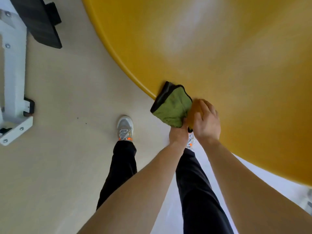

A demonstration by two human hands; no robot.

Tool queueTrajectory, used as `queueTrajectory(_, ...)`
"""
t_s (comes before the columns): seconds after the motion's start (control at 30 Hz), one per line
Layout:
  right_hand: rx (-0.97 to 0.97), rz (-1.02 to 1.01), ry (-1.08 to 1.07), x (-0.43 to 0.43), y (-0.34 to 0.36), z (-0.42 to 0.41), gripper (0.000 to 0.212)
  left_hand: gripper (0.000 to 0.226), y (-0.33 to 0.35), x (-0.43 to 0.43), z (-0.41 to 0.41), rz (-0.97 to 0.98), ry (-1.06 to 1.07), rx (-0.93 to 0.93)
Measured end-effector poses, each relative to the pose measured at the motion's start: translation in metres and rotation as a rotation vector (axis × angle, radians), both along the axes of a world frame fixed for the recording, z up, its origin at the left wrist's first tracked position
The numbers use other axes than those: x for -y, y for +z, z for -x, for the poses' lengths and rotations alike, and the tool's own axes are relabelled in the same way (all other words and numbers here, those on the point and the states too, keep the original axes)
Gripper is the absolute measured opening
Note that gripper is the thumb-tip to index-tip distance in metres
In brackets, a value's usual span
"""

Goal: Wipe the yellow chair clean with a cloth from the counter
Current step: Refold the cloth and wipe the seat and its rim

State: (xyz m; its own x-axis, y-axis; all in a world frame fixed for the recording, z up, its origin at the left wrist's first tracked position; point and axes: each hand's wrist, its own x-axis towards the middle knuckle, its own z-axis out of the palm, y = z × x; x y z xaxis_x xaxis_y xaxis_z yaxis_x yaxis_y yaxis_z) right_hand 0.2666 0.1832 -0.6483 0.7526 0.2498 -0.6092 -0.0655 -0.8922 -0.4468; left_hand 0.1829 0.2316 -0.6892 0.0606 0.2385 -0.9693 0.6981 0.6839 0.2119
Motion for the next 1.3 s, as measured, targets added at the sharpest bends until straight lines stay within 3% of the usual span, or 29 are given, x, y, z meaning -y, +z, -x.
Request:
queueTrajectory(0.07, 0.022, 0.007, 0.003, -0.004, -0.001, 0.003, 0.064, 0.055, 0.005, -0.004, -0.004, -0.006, 0.08, 0.073)
queueTrajectory(0.17, -0.021, 0.044, 0.045, -0.014, -0.004, 0.015, 0.07, 0.083, 0.017, -0.038, -0.01, -0.164, 0.283, 0.1)
queueTrajectory(0.23, -0.07, 0.111, 0.048, -0.025, -0.012, 0.019, 0.079, 0.088, 0.027, -0.065, -0.024, -0.297, 0.287, 0.069)
queueTrajectory(0.3, -0.087, 0.115, 0.062, -0.05, -0.015, 0.025, 0.083, 0.075, 0.038, -0.098, -0.033, -0.447, 0.257, 0.015)
queueTrajectory(0.5, -0.109, 0.14, -0.034, -0.066, -0.007, 0.026, 0.056, 0.054, 0.043, -0.119, -0.042, -0.748, 0.192, -0.014)
queueTrajectory(0.6, -0.091, 0.07, -0.073, -0.061, -0.004, 0.025, 0.061, 0.045, 0.034, -0.095, -0.03, -0.66, 0.118, -0.027)
queueTrajectory(0.73, -0.146, 0.019, -0.197, -0.051, 0.005, 0.02, 0.068, 0.036, 0.027, -0.033, -0.009, -0.2, -0.033, 0.139)
queueTrajectory(0.83, -0.148, 0.028, -0.114, -0.04, 0.006, 0.02, 0.059, 0.033, 0.024, -0.019, -0.008, -0.279, -0.172, 0.097)
queueTrajectory(0.93, -0.133, 0.026, 0.026, -0.033, 0.004, 0.023, 0.054, 0.04, 0.028, -0.038, -0.008, -0.259, -0.026, 0.091)
queueTrajectory(1.03, 0.007, -0.009, 0.239, -0.032, -0.001, 0.035, 0.06, 0.045, 0.041, -0.089, -0.015, -0.443, -0.061, 0.014)
queueTrajectory(1.17, -0.025, 0.176, 0.24, -0.045, -0.011, 0.038, 0.073, 0.052, 0.067, -0.177, -0.033, -0.659, -0.02, 0.058)
queueTrajectory(1.3, -0.097, 0.255, 0.256, -0.057, -0.005, 0.042, 0.067, 0.058, 0.084, -0.224, -0.054, -0.842, 0.01, 0.124)
